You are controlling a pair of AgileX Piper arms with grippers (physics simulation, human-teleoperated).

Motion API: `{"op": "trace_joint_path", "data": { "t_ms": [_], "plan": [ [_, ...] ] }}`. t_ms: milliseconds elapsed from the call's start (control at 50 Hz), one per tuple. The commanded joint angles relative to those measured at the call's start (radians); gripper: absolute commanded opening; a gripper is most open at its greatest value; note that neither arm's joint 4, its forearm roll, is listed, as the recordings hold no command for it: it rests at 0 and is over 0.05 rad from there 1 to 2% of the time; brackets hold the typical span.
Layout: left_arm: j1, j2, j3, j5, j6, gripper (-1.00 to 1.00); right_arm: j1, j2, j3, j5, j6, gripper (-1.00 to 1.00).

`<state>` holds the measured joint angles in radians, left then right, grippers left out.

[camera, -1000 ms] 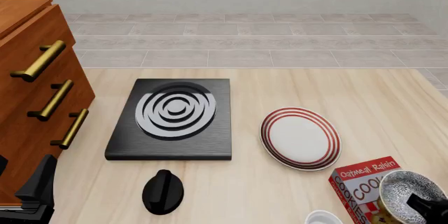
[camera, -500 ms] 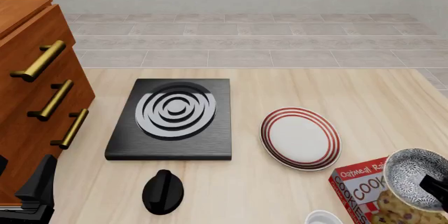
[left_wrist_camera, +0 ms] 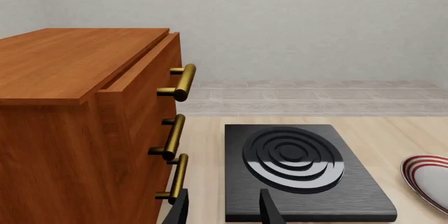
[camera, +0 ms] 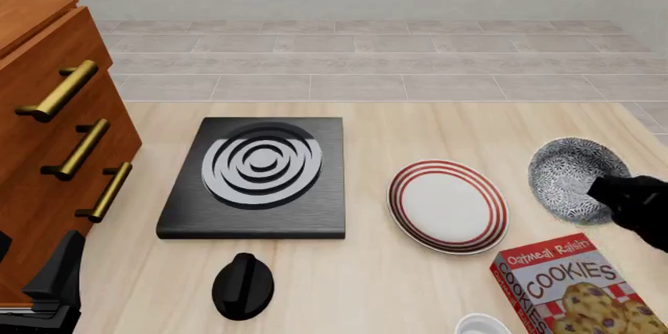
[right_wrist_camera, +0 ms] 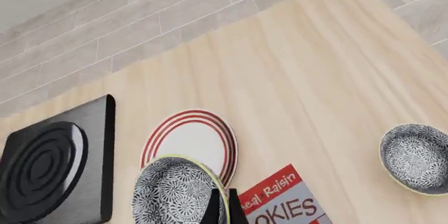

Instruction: Pick the akita bowl on the cookies box and place it on the plate.

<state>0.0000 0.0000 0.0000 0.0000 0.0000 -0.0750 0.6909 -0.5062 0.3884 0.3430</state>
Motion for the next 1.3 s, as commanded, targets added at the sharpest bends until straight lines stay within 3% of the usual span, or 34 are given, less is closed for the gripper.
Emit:
{"op": "trace_joint_path", "data": {
  "t_ms": [20, 160, 320, 420, 700, 880, 1300],
  "plan": [
    [0.000, 0.000, 0.000, 0.000, 0.000, 1.00, 0.127, 0.182, -0.099, -0.125, 0.040, -1.00],
    [0.000, 0.000, 0.000, 0.000, 0.000, 1.00, 0.189, 0.299, -0.169, -0.184, 0.067, -1.00],
    [0.000, 0.000, 0.000, 0.000, 0.000, 1.00, 0.264, 0.406, -0.220, -0.257, 0.172, -1.00],
    [0.000, 0.000, 0.000, 0.000, 0.000, 1.00, 0.298, 0.477, -0.248, -0.282, 0.188, -1.00],
    [0.000, 0.000, 0.000, 0.000, 0.000, 1.00, 0.313, 0.503, -0.247, -0.290, 0.175, -1.00],
    [0.000, 0.000, 0.000, 0.000, 0.000, 1.00, 0.323, 0.597, -0.198, -0.396, 0.260, -1.00],
    [0.000, 0.000, 0.000, 0.000, 0.000, 1.00, 0.318, 0.707, -0.139, -0.505, 0.307, -1.00]
  ]
}}
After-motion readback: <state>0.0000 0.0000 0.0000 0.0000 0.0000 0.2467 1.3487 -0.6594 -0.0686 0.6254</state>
